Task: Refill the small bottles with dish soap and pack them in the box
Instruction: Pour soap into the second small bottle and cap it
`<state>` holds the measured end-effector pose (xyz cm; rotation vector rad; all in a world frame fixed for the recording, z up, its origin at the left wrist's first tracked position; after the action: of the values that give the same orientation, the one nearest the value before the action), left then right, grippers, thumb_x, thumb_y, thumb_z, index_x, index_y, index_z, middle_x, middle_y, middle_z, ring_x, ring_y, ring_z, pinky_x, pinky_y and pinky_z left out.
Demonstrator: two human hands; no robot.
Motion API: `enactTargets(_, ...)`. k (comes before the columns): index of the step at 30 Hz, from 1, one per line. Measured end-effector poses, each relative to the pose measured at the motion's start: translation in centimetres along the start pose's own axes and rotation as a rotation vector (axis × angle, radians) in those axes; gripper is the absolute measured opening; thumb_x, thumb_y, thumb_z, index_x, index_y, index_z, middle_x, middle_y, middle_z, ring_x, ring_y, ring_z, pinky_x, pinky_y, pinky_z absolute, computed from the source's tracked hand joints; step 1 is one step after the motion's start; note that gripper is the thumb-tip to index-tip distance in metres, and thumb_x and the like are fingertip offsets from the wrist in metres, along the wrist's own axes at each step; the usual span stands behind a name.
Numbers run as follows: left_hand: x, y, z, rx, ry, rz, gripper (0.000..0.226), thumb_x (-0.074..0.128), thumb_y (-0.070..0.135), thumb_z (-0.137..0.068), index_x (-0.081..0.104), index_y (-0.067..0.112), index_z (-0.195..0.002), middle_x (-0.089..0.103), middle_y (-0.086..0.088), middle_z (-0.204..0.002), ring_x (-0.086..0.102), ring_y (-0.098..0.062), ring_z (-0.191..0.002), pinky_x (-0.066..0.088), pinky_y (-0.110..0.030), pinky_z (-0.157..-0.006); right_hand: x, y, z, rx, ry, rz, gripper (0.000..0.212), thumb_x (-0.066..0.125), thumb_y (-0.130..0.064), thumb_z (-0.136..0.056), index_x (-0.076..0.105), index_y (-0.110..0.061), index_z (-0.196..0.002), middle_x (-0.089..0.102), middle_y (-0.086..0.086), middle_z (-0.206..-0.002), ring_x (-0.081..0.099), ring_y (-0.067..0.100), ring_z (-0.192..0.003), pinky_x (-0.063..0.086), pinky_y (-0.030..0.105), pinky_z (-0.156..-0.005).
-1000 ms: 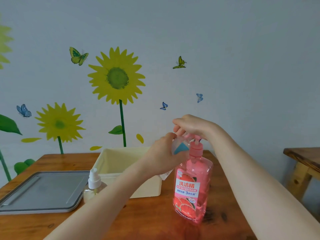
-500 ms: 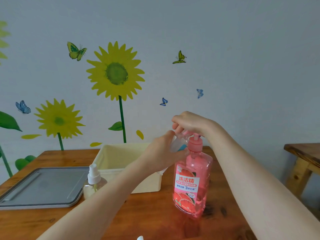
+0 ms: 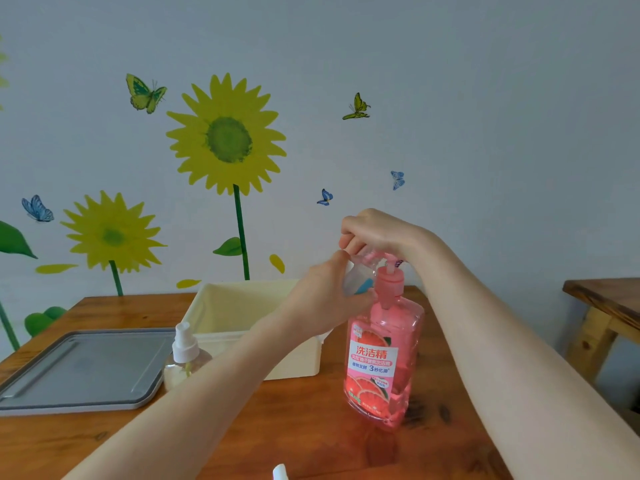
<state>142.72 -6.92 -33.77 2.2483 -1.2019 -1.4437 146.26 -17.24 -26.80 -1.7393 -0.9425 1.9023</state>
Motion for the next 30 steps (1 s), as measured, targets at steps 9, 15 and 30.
enactTargets(9,1.1,-0.7,0.5,-0.037,-0.048,0.015,0.040,0.067,0.036,-0.073,0.039,0.026,-0.100,0.049,0.016,-0.072,0.054,-0.003,-0.060,0.043,-0.015,-0.047,1.1,0.8,0.2,-0.028,0.061,0.009,0.036,0.037,-0.020,-0.084,0.061,0.001,-0.099,0.071,0.010,-0.089,0.062,0.024,-0.086,0.045,0.035,-0.082)
enactTargets(15,0.1,-0.1,-0.2,0.003,-0.019,-0.007,0.041,0.068,0.039,-0.074,0.035,0.032,-0.097,0.048,0.018,-0.070,0.053,-0.001,-0.058,0.037,-0.012,-0.044,0.1,0.3,0.2,-0.049,0.043,-0.006,0.028,0.037,-0.018,-0.083,0.061,-0.004,-0.082,0.066,0.001,-0.066,0.056,0.021,-0.068,0.044,0.033,-0.070)
enactTargets(30,1.0,-0.8,-0.1,0.005,-0.025,0.070,0.040,0.069,0.033,-0.072,0.037,0.032,-0.096,0.052,0.015,-0.070,0.055,-0.003,-0.057,0.044,-0.012,-0.045,0.4,0.9,0.4,-0.064,0.049,-0.061,0.027,0.035,-0.014,-0.081,0.046,-0.010,-0.057,0.053,-0.007,-0.040,0.045,0.012,-0.041,0.033,0.014,-0.039)
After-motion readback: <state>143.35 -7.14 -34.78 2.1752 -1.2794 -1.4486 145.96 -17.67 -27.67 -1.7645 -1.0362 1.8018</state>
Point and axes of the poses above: each hand's wrist, its own z-axis away from the middle knuckle, its own x-axis out of the palm, y = z × x, the point moved 2 cm from there along -z, towards the middle knuckle
